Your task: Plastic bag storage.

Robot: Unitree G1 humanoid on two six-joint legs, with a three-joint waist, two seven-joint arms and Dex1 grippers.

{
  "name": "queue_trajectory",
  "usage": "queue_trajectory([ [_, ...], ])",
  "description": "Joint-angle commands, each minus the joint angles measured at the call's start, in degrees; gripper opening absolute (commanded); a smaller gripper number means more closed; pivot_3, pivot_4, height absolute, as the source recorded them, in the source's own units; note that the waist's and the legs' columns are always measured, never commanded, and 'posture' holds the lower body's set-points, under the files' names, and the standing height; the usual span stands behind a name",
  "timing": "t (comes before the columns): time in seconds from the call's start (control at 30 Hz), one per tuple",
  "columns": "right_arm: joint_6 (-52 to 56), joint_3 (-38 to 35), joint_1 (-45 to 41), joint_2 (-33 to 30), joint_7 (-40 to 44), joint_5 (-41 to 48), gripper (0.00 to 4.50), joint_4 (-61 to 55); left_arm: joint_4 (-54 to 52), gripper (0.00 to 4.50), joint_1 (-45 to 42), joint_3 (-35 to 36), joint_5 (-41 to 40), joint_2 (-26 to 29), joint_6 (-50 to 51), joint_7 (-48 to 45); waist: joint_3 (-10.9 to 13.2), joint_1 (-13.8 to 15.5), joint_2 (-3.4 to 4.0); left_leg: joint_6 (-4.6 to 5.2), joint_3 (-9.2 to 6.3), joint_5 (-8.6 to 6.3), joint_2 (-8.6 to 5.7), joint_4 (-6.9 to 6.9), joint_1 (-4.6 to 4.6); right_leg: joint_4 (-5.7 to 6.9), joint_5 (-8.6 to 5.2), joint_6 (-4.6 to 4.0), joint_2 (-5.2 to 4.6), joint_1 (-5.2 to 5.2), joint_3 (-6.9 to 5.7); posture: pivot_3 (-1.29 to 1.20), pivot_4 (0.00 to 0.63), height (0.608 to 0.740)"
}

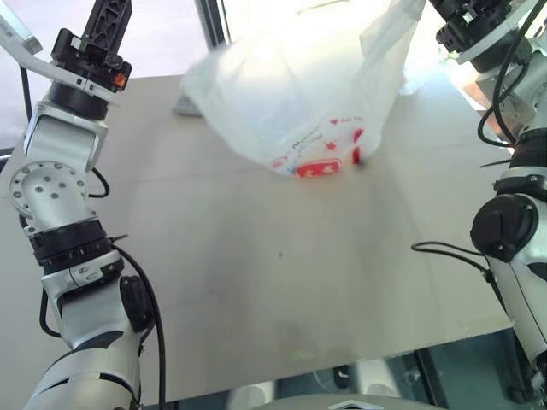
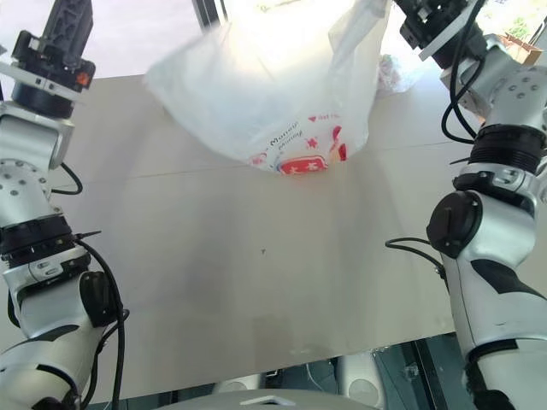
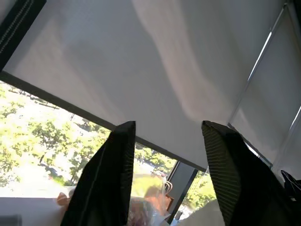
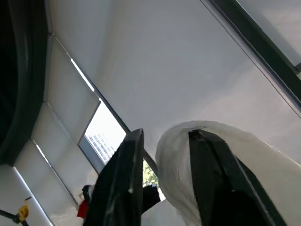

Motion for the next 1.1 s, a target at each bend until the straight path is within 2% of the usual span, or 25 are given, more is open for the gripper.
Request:
queue_trajectory([
  [0.03, 2.4, 2.3, 4.3, -2.6, 3.8, 1.4, 3.33, -6.9, -5.3, 4.13, 4.7, 3.1, -2.7, 1.1, 2.8, -1.8, 0.0, 0.1, 0.0, 0.0, 0.0, 0.0, 0.0, 0.01, -0.01, 0.0, 0.0, 0.01, -0.01, 0.01, 0.0, 0.0, 0.15, 0.74],
  [0.07, 3.3, 3.1, 6.1, -3.2, 4.8, 1.8, 3.86, -8.8, -6.4, 4.5, 6.6, 3.6, -2.9, 1.4, 3.4, -2.2, 0.0, 0.2, 0.0, 0.0, -0.01, 0.0, -0.01, 0.01, -0.04, 0.0, 0.02, 0.03, -0.02, 0.01, -0.01, 0.0, 0.15, 0.74],
  [0.1, 5.4, 5.0, 9.7, -4.9, 7.4, 2.5, 4.24, -12.9, -7.8, 4.5, 9.3, 4.5, -3.3, 1.4, 4.1, -2.4, 0.0, 0.2, -0.02, 0.0, -0.02, 0.0, -0.01, 0.07, -0.09, -0.01, 0.03, 0.04, -0.03, -0.01, -0.02, 0.0, 0.15, 0.74],
  [0.17, 8.2, 9.9, 17.9, -8.7, 12.2, 2.4, 4.24, -21.7, -10.6, 4.5, 14.2, 5.9, -3.7, 1.0, 5.0, -2.1, -0.1, 0.2, -0.04, -0.01, -0.05, 0.01, -0.02, 0.15, -0.27, 0.06, 0.05, 0.08, -0.02, -0.23, -0.02, 0.0, 0.15, 0.74],
  [0.27, 9.2, 14.3, 28.0, -14.8, 16.9, 1.5, 4.24, -28.5, -15.3, 4.5, 21.7, 6.3, -4.3, 0.2, 6.2, -2.8, -0.1, 0.2, -0.07, -0.03, -0.23, 0.02, -0.01, 0.07, -0.31, 0.01, 0.06, 0.09, -0.03, -0.1, -0.11, 0.0, 0.15, 0.74],
  [0.4, 4.7, 18.7, 42.4, -23.1, 22.1, -2.9, 4.24, -35.4, -23.7, 4.5, 36.5, 2.7, 2.7, 1.1, 6.1, -6.9, -0.1, 0.2, -0.07, -0.01, -0.21, 0.01, -0.06, 0.17, -0.41, -0.06, 0.06, 0.1, -0.07, -0.28, 0.04, 0.0, 0.15, 0.74],
  [0.53, -4.8, 19.2, 59.8, -28.4, 24.1, -9.7, 4.24, -41.9, -30.1, 4.5, 49.8, 0.9, 9.5, 0.3, 4.2, -7.8, -0.1, 0.3, -0.09, 0.23, -0.18, -0.13, -0.04, 0.16, -0.07, 0.0, 0.03, 0.08, -0.01, -0.05, 0.02, 0.0, 0.15, 0.74],
  [0.63, -14.2, 15.7, 71.9, -26.6, 22.1, -13.7, 4.24, -45.1, -34.6, 4.5, 58.2, -0.4, 16.0, -1.1, 0.9, -7.9, -0.1, 0.4, -0.11, 0.23, -0.09, -0.15, -0.02, 0.09, 0.39, -0.05, -0.07, -0.02, 0.0, 0.34, 0.05, 0.0, 0.15, 0.74],
  [0.77, -28.6, 11.0, 85.7, -20.3, 18.4, -19.2, 4.24, -46.7, -37.9, 4.5, 68.8, -4.8, 30.3, -5.3, -7.3, -4.5, -0.3, 0.5, -0.16, 0.23, -0.1, -0.14, -0.03, 0.12, 0.49, -0.07, -0.17, -0.05, -0.01, 0.39, 0.26, 0.0, 0.15, 0.74],
  [0.87, -39.9, 9.3, 89.0, -15.3, 14.9, -23.7, 4.24, -42.9, -37.7, 4.5, 73.8, -8.1, 36.5, -7.8, -13.4, -6.2, -0.4, 0.4, -0.38, 0.23, -0.08, -0.15, -0.01, 0.14, 0.54, -0.08, -0.25, 0.07, 0.01, 0.4, 0.29, 0.0, 0.15, 0.74],
  [0.97, -48.1, 7.4, 88.4, -11.0, 12.4, -24.8, 4.24, -37.6, -36.4, 4.5, 77.0, -11.0, 40.4, -10.6, -19.0, -7.7, -0.5, 0.3, -0.44, 0.23, -0.09, -0.15, 0.02, 0.23, 0.55, -0.06, -0.25, 0.09, -0.01, 0.4, 0.33, 0.0, 0.15, 0.74],
  [1.1, -56.9, 7.3, 86.8, -9.0, 13.2, -25.9, 4.24, -31.4, -34.4, 4.5, 78.0, -12.0, 42.5, -12.7, -24.8, -9.7, -0.6, 0.3, -0.39, 0.23, -0.14, -0.15, 0.03, 0.3, 0.55, -0.03, -0.25, 0.08, -0.02, 0.4, 0.35, 0.0, 0.15, 0.74],
])
